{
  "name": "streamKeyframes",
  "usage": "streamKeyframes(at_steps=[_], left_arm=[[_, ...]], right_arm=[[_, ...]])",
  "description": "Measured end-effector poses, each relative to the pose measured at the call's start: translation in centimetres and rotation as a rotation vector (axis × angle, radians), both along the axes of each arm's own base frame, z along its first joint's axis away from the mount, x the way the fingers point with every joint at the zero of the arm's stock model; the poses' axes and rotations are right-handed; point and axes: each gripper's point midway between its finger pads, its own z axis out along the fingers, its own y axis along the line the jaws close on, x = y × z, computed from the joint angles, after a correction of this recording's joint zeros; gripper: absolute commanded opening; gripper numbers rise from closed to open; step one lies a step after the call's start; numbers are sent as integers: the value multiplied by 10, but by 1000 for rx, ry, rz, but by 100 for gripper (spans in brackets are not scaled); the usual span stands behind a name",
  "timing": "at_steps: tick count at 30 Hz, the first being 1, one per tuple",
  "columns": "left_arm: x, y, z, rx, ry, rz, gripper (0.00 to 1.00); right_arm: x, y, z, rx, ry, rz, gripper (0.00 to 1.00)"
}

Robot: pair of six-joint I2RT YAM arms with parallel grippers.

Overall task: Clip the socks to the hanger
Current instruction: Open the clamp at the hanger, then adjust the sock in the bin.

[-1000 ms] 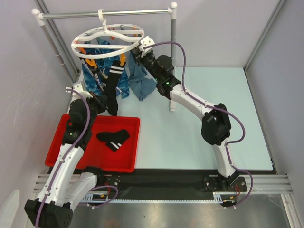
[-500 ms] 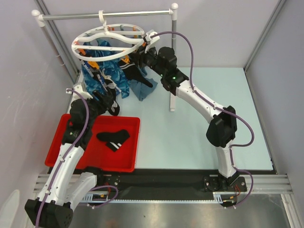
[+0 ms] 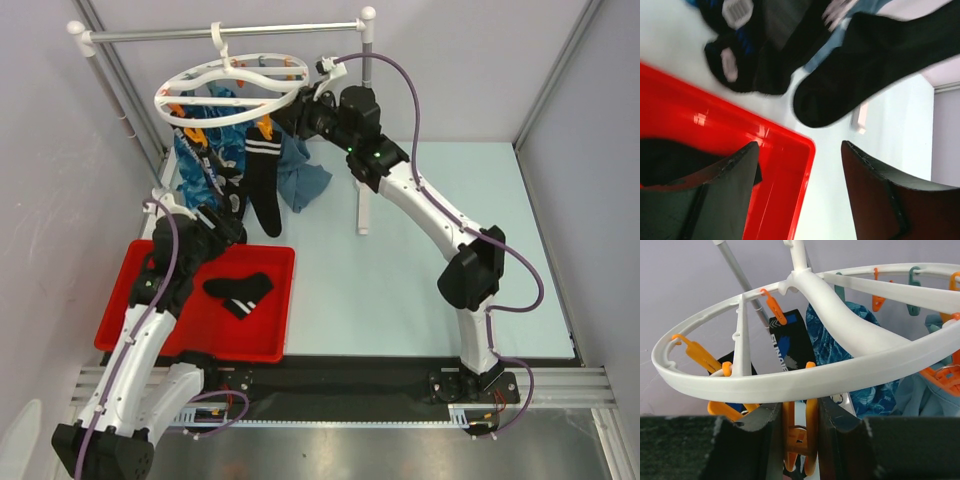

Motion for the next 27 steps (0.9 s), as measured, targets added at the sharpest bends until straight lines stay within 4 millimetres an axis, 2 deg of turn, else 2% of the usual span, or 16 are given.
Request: streamKeyframes(at_steps=[3, 10, 13, 18, 24, 26, 27], left_arm=[[-10, 0, -26, -31, 86, 23, 72], [-42, -5, -120, -111, 377, 74, 68], [-54, -5, -146, -129, 460, 96, 68], [-72, -8, -162, -182, 472, 139, 55], [-80, -7, -151, -190, 410, 186, 53], [-83, -5, -151, -196, 402, 212, 45], [-86, -4, -153, -201, 404, 219, 44]], right_arm=[[-4, 3, -1, 1, 11, 13, 0], [-11, 10, -1, 7, 14, 30, 0], [-13, 13, -2, 7, 13, 38, 0], [-13, 15, -7, 5, 15, 46, 0], [-13, 16, -12, 10, 23, 53, 0], [-13, 16, -14, 11, 23, 54, 0], [-14, 16, -14, 13, 25, 55, 0]])
